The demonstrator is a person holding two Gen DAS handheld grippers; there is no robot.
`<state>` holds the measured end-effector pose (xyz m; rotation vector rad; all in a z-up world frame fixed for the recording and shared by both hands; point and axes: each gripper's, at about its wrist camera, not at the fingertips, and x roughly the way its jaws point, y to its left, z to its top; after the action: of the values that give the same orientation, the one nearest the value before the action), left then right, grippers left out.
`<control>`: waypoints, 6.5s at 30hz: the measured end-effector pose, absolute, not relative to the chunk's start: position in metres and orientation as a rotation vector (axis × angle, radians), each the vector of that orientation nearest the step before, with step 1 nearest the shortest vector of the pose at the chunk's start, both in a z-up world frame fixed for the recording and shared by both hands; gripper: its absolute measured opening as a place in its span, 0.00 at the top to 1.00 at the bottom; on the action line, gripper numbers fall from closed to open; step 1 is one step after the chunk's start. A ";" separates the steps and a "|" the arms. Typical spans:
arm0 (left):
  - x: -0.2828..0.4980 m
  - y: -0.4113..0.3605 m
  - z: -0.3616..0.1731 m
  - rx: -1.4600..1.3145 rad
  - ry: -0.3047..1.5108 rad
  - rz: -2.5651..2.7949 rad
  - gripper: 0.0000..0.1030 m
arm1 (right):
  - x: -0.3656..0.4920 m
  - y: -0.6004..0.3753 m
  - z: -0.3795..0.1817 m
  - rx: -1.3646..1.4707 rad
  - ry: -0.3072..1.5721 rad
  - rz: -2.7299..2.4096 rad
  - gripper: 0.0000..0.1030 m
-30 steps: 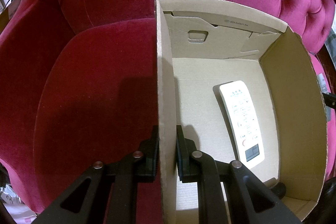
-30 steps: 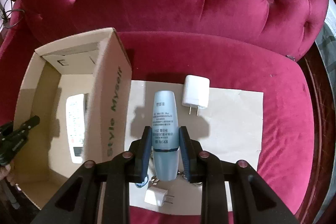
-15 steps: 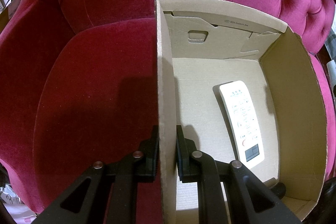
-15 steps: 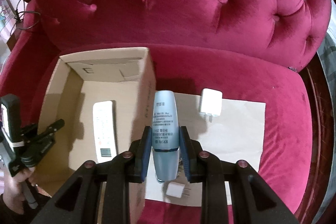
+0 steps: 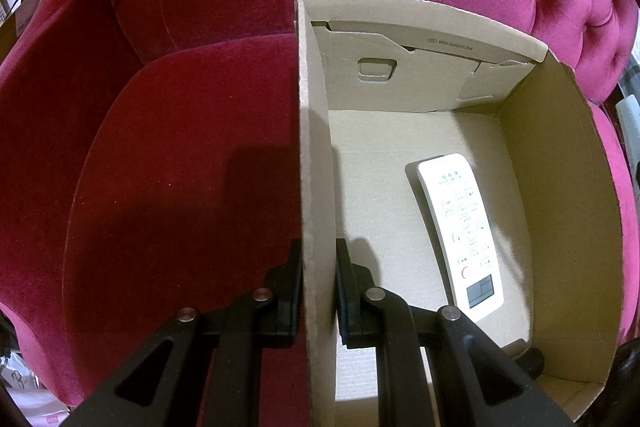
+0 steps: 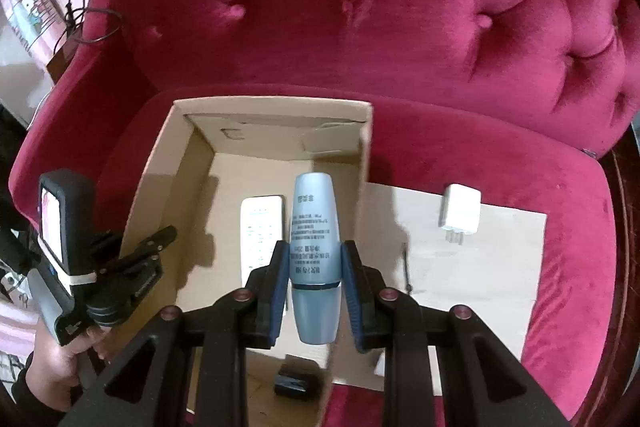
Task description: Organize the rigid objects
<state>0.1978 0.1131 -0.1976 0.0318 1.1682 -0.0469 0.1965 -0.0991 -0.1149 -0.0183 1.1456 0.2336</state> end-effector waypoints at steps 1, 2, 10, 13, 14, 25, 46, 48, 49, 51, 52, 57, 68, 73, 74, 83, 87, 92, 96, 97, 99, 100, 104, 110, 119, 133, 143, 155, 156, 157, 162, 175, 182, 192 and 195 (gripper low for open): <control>0.198 0.113 -0.198 0.032 1.168 -0.047 0.86 | 0.196 -0.096 -0.116 -0.017 1.148 0.241 0.74; 0.198 0.113 -0.198 0.032 1.168 -0.047 0.86 | 0.196 -0.090 -0.118 -0.021 1.150 0.248 0.74; 0.198 0.113 -0.198 0.033 1.168 -0.047 0.86 | 0.193 -0.062 -0.135 -0.035 1.177 0.287 0.74; 0.198 0.113 -0.198 0.032 1.168 -0.047 0.86 | 0.190 -0.054 -0.145 -0.044 1.190 0.300 0.74; 0.198 0.113 -0.198 0.032 1.169 -0.047 0.86 | 0.189 -0.052 -0.150 -0.041 1.197 0.302 0.74; 0.198 0.113 -0.198 0.033 1.169 -0.047 0.86 | 0.176 -0.036 -0.191 -0.046 1.270 0.330 0.74; 0.199 0.113 -0.198 0.032 1.169 -0.047 0.85 | 0.161 -0.031 -0.231 -0.047 1.358 0.318 0.73; 0.199 0.113 -0.198 0.031 1.170 -0.047 0.86 | 0.160 -0.031 -0.229 -0.052 1.358 0.322 0.73; 0.199 0.113 -0.198 0.031 1.170 -0.047 0.86 | 0.161 -0.030 -0.229 -0.053 1.356 0.324 0.73; 0.199 0.113 -0.198 0.035 1.169 -0.047 0.86 | 0.161 -0.029 -0.229 -0.058 1.354 0.325 0.70; 0.199 0.113 -0.198 0.034 1.169 -0.047 0.85 | 0.162 -0.029 -0.228 -0.059 1.353 0.325 0.68; 0.199 0.114 -0.197 0.032 1.169 -0.047 0.85 | 0.162 -0.030 -0.224 -0.063 1.341 0.321 0.68; 0.199 0.115 -0.198 0.032 1.170 -0.046 0.86 | 0.160 -0.035 -0.202 -0.064 1.294 0.314 0.68; 0.199 0.114 -0.197 0.033 1.170 -0.046 0.86 | 0.160 -0.039 -0.191 -0.060 1.276 0.304 0.66; 0.199 0.114 -0.197 0.033 1.170 -0.046 0.86 | 0.159 -0.041 -0.187 -0.058 1.271 0.301 0.65; 0.199 0.114 -0.197 0.036 1.169 -0.045 0.86 | 0.158 -0.053 -0.167 -0.063 1.230 0.263 0.53; 0.199 0.113 -0.197 0.035 1.169 -0.044 0.86 | 0.158 -0.060 -0.157 -0.069 1.207 0.248 0.45; 0.199 0.113 -0.197 0.035 1.169 -0.044 0.86 | 0.158 -0.068 -0.148 -0.074 1.184 0.227 0.34; 0.199 0.113 -0.197 0.036 1.169 -0.044 0.86 | 0.158 -0.076 -0.140 -0.059 1.167 0.221 0.18; 0.199 0.113 -0.197 0.035 1.170 -0.044 0.86 | 0.158 -0.078 -0.138 -0.056 1.163 0.220 0.14; 0.199 0.113 -0.197 0.036 1.169 -0.044 0.86 | 0.158 -0.083 -0.135 -0.052 1.154 0.211 0.10; 0.199 0.113 -0.197 0.036 1.169 -0.044 0.86 | 0.159 -0.085 -0.133 -0.050 1.152 0.206 0.07; 0.199 0.113 -0.197 0.036 1.169 -0.044 0.86 | 0.158 -0.097 -0.126 -0.037 1.125 0.194 0.00; 0.199 0.113 -0.197 0.036 1.169 -0.044 0.86 | 0.160 -0.118 -0.122 -0.033 1.110 0.147 0.00; 0.199 0.113 -0.196 0.036 1.170 -0.042 0.86 | 0.159 -0.160 -0.128 -0.014 1.118 0.051 0.00; 0.199 0.113 -0.196 0.038 1.171 -0.041 0.86 | 0.154 -0.213 -0.169 0.032 1.149 -0.033 0.00; 0.200 0.112 -0.197 0.042 1.172 -0.040 0.86 | 0.157 -0.223 -0.202 0.041 1.189 -0.026 0.00; 0.201 0.114 -0.198 0.050 1.176 -0.039 0.86 | 0.171 -0.221 -0.240 0.021 1.246 -0.002 0.00; 0.201 0.113 -0.198 0.050 1.175 -0.038 0.86 | 0.172 -0.222 -0.243 0.025 1.249 -0.002 0.00; 0.201 0.112 -0.199 0.050 1.176 -0.037 0.86 | 0.173 -0.222 -0.245 0.027 1.252 -0.001 0.00; 0.202 0.112 -0.199 0.049 1.178 -0.036 0.86 | 0.179 -0.223 -0.258 0.024 1.268 -0.002 0.00; 0.204 0.109 -0.201 0.049 1.181 -0.034 0.86 | 0.185 -0.222 -0.273 0.012 1.274 -0.018 0.00; 0.204 0.109 -0.202 0.049 1.181 -0.034 0.86 | 0.188 -0.214 -0.273 -0.005 1.264 -0.032 0.09; 0.205 0.109 -0.204 0.045 1.185 -0.034 0.86 | 0.188 -0.211 -0.263 0.016 1.236 -0.005 0.79; 0.205 0.109 -0.204 0.046 1.185 -0.034 0.86 | 0.186 -0.212 -0.259 0.025 1.225 -0.006 0.80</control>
<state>0.2051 0.1090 -0.2036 0.0460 1.1849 -0.0337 0.1863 -0.2121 -0.2586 0.0251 1.2249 -0.0057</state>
